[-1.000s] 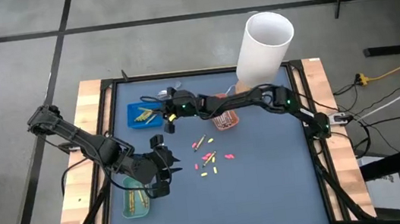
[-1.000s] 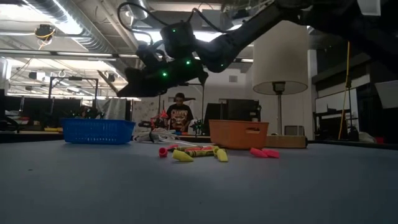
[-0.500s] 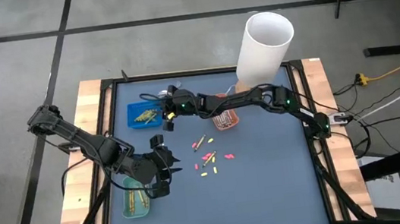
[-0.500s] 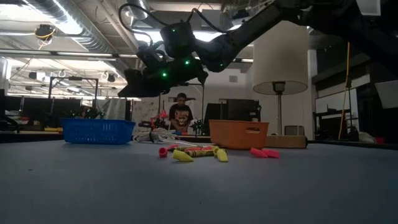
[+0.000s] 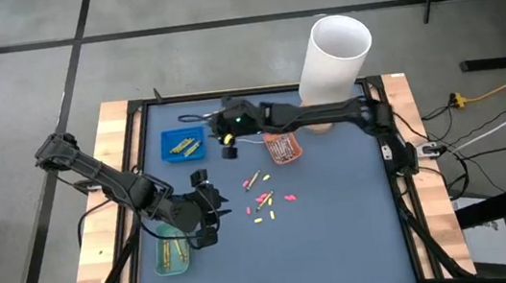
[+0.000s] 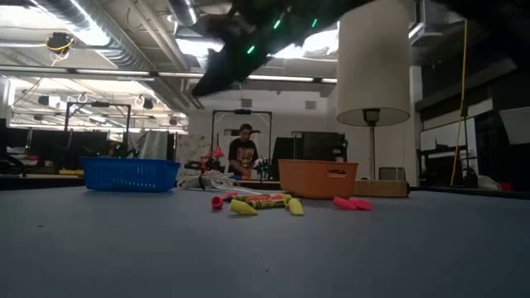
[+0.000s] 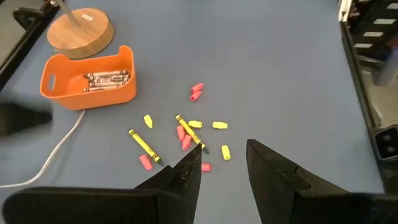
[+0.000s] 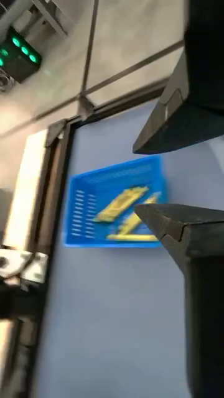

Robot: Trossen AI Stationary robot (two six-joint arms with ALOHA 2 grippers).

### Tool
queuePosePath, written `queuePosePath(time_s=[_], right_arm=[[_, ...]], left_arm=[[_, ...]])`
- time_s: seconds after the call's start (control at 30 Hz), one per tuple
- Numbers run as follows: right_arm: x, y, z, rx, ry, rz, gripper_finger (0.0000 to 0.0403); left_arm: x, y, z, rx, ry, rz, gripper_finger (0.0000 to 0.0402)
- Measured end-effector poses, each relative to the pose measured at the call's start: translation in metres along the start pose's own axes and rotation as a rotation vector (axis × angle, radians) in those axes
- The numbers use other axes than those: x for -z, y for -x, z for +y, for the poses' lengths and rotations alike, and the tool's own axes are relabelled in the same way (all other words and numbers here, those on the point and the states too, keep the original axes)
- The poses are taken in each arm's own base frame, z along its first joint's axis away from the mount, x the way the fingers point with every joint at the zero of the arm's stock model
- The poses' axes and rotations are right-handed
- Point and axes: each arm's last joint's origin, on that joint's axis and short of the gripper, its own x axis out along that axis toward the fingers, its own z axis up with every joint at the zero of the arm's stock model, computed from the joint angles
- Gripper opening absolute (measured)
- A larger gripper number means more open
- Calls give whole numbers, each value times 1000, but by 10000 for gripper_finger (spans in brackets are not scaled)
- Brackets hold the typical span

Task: Sort crayons
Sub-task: Put the green crayon into the blue bin

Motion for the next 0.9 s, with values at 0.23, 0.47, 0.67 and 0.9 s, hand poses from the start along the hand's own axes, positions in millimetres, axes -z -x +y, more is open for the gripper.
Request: queuePosePath(time_s=[0.23,0.47,0.67,0.9], right_arm=[[-34,89,-16,11,47,79,136],[-44,165,-22,-10,42,164,136],[-42,204,-18,-88,25,238,136],[-35,217,0,-258,15,318,136]], left_arm=[[14,-23,7,-21,41,-31,111],[33,-52,23,-45,116,-104,111],[53,-74,42,-72,191,-176,111],[66,-95,58,-101,258,-251,111]])
